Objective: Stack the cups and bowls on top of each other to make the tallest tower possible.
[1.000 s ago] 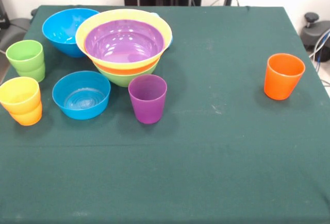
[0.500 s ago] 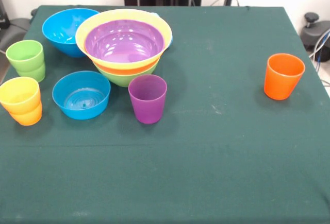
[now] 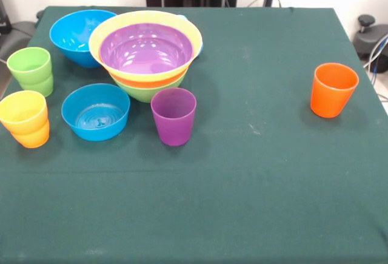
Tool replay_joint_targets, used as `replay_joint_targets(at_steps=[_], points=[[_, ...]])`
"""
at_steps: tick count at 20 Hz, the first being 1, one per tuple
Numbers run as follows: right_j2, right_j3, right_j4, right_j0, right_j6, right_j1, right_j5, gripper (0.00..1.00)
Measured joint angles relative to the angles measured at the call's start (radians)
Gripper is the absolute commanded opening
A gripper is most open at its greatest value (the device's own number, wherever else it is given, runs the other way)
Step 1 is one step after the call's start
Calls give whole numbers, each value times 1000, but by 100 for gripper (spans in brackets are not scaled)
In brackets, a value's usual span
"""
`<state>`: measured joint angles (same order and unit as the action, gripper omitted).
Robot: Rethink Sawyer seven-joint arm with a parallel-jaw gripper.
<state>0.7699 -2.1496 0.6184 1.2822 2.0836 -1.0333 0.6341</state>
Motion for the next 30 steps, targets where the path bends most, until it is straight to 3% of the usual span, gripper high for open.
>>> replay_joint_targets(at_steps=[11,19,22,30], points=[[-91,1,108,-48,0,29,-1,100],[-195,16,221,-95,0,147,-72,100],[-249,39,267,-121,0,223,-117,100],[-333,88,302,-150,0,347,-177,100]])
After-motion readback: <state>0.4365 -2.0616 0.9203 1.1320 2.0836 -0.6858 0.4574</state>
